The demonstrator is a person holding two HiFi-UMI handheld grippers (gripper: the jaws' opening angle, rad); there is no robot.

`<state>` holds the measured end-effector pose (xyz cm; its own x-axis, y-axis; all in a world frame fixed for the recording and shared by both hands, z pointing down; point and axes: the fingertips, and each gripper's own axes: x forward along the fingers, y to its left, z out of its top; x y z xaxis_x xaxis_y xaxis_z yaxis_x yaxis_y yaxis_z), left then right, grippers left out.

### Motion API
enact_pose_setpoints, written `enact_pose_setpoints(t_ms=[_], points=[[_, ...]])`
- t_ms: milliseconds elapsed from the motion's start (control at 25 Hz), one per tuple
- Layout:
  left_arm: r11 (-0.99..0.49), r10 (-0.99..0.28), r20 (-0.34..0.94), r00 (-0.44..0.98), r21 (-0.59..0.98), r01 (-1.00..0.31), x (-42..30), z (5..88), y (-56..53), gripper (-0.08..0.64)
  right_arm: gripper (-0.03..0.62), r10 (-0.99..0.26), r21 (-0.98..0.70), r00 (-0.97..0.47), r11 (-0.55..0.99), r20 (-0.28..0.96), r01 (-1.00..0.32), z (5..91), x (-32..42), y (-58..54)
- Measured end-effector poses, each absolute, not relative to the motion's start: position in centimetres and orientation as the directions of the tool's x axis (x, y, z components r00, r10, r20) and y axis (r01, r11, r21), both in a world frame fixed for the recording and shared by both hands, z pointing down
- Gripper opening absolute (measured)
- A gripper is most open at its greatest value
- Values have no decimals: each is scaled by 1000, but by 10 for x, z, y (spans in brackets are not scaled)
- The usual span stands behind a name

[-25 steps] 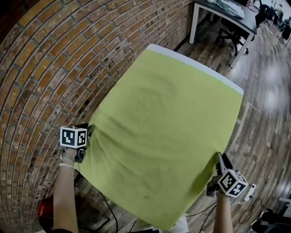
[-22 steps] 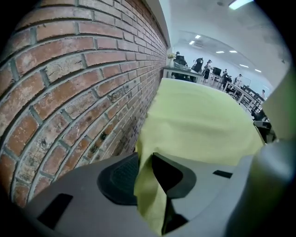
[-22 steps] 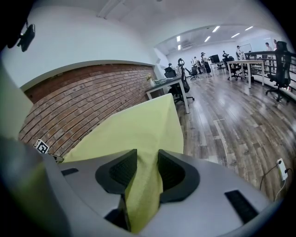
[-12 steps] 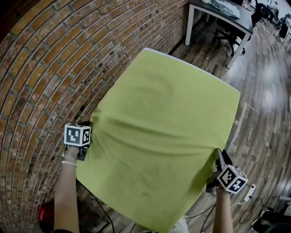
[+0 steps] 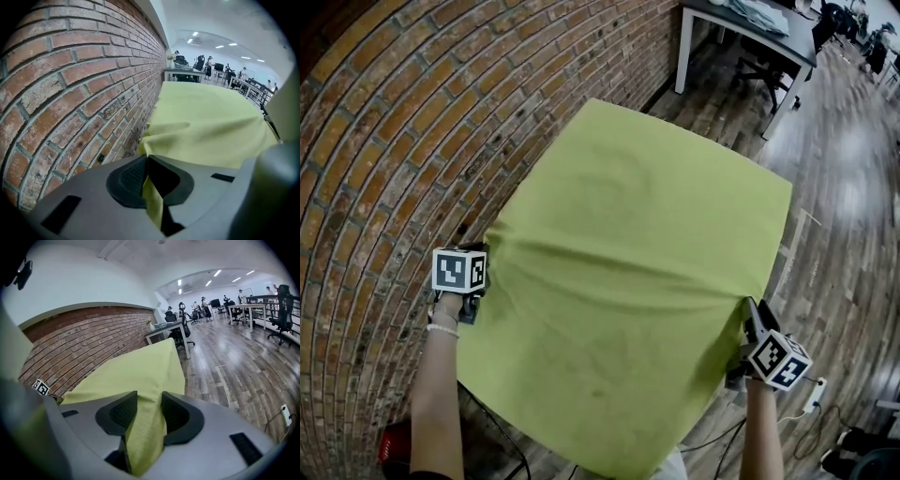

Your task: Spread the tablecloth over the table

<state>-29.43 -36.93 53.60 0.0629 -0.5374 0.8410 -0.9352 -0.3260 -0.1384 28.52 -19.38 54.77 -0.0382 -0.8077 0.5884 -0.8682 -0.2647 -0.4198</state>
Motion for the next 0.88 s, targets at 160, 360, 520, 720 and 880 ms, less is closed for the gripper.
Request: enact_pose_setpoints(t_ms=[160,360,520,720,880], points=[[-318,-546,835,59,-142,-937,-289,536,-381,8,184,-813,-421,-30,-269,582,-866,547,289,-202],[-314,-564,825,41,-168,-934,-283,535,-394,6,186,-817,-411,-17,-272,576,-870,548,295,-211],[-303,-574,818,41,-166,-938,-281,535,-397,6,190,-820,-414,-23,-265,572,-871,545,297,-214],[-330,-568,822,49,-173,-928,-280,529,-400,12,190,-810,-393,-46,-233,584,-890,543,297,-212],[-314,-645,763,39,-218,-924,-283,502,-420,89,190,-830,-369,-33,-212,556,-905,529,308,-219]])
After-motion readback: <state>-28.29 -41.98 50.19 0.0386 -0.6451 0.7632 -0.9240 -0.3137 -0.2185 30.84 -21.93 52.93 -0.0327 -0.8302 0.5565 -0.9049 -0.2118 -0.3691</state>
